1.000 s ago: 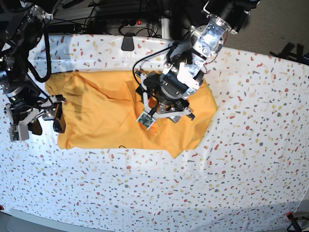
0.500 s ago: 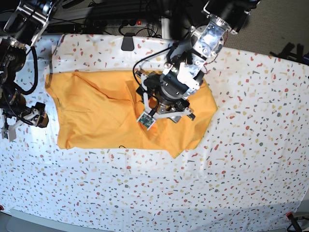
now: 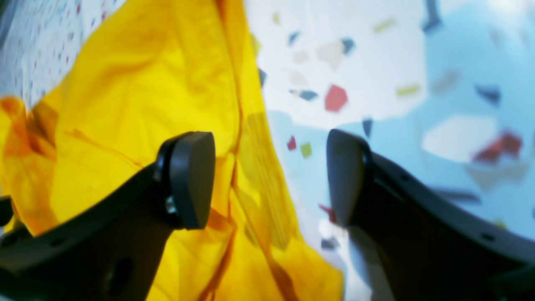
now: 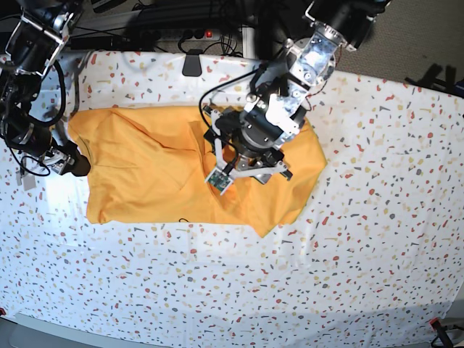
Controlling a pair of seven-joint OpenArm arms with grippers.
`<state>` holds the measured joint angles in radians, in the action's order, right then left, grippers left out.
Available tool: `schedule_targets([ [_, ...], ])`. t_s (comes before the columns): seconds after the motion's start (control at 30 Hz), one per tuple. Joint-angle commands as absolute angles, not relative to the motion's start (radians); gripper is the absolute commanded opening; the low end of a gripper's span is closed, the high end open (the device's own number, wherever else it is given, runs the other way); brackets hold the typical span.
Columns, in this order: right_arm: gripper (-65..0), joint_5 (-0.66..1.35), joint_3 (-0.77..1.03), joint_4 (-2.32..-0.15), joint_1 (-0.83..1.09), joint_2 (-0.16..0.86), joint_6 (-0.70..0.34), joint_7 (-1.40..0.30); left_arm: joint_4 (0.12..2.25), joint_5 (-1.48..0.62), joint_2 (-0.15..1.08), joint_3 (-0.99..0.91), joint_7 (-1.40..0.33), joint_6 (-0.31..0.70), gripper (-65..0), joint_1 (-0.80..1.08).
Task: Fold the T-shirt properly
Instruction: 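Release the right gripper and move it toward the shirt's other end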
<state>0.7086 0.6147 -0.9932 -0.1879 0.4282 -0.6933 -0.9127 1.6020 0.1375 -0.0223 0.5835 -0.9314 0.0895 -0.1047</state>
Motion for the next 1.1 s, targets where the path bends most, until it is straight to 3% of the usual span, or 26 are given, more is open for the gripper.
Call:
schedule_targets([
  [0.0,-23.5,0.721,0.615,-0.997,-0.2,0.438,-0.698,-0.93,1.623,0.138,-0.033,0.583,-0.915,0.09,-29.3,-0.122],
  [0.5,-23.5,0.805,0.604,-0.997,-0.216,0.381,-0.698,-1.03,1.623,0.222,-0.033,0.583,-0.895,0.09,-29.3,-0.135],
  [0.8,-24.1,0.817,0.456,-0.997,-0.222,0.379,-0.698,-1.03,1.623,0.247,-0.03,0.583,-1.036,0.087,-29.3,-0.218],
  [0.87,-34.1,0.815,0.442,-0.997,-0.232,0.379,-0.698,-1.032,1.623,0.246,-0.03,0.583,-1.065,0.087,-29.3,-0.216],
  [0.97,-60.6,0.816,0.442,-0.997,-0.254,0.379,-0.698,-1.034,1.623,0.247,-0.03,0.583,-1.077,0.087,-29.3,-0.213],
  [1.0,-65.0,0.816,0.442,-0.997,-0.265,0.379,-0.698,-1.034,1.623,0.247,-0.03,0.583,-1.077,0.087,-29.3,-0.213],
  [1.07,-65.0,0.825,0.442,-0.997,-0.289,0.379,-0.698,-1.05,1.623,0.247,-0.03,0.583,-1.077,0.087,-29.3,-0.213],
])
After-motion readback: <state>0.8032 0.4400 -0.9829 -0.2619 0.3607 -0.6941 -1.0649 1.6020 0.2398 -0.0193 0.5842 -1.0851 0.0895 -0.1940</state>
